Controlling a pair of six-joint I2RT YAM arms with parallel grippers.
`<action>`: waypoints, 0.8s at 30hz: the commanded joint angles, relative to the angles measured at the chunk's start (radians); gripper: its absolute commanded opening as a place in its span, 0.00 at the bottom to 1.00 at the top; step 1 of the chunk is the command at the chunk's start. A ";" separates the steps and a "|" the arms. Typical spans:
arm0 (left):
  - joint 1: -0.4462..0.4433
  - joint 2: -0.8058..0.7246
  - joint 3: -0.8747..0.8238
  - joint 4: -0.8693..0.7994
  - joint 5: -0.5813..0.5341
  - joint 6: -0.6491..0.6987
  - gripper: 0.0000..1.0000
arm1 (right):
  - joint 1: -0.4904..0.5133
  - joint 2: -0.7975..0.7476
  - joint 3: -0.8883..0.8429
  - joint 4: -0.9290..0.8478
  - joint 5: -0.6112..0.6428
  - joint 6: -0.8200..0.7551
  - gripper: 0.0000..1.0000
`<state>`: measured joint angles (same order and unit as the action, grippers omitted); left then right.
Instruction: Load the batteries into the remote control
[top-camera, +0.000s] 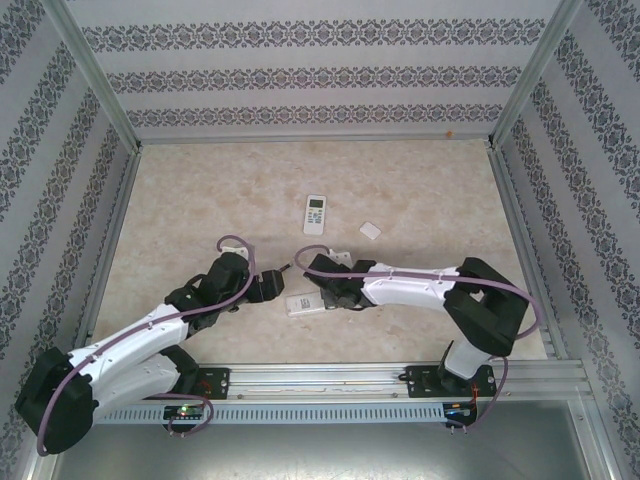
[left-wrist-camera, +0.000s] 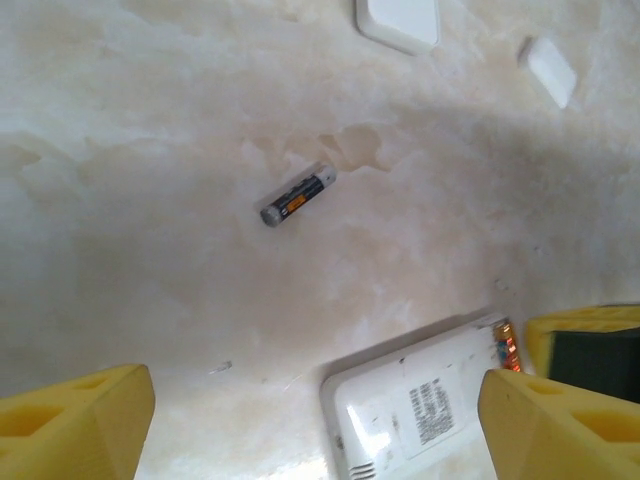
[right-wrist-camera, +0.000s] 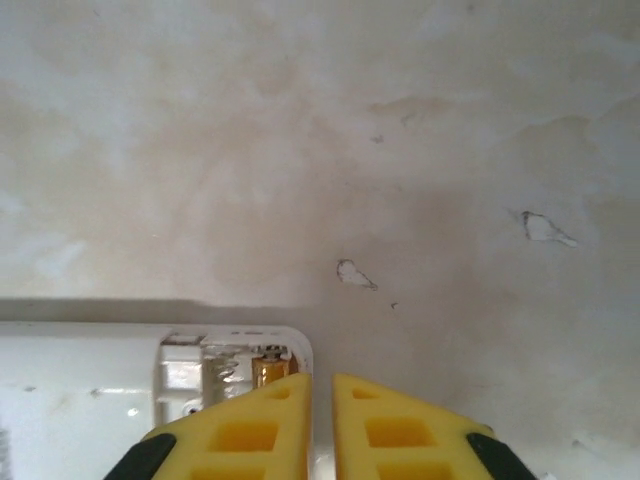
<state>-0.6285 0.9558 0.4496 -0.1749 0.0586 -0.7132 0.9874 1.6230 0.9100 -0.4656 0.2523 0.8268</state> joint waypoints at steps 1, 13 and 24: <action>-0.002 0.048 0.082 -0.107 0.024 0.154 0.80 | -0.012 -0.110 0.009 -0.033 0.021 -0.028 0.20; 0.008 0.661 0.587 -0.340 -0.020 0.592 0.49 | -0.110 -0.428 -0.117 0.002 -0.017 -0.138 0.58; 0.047 0.909 0.769 -0.480 -0.001 0.687 0.36 | -0.154 -0.610 -0.228 0.007 -0.021 -0.094 0.62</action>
<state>-0.5995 1.8610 1.1984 -0.5655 0.0490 -0.0776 0.8459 1.0382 0.7113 -0.4553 0.2340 0.7109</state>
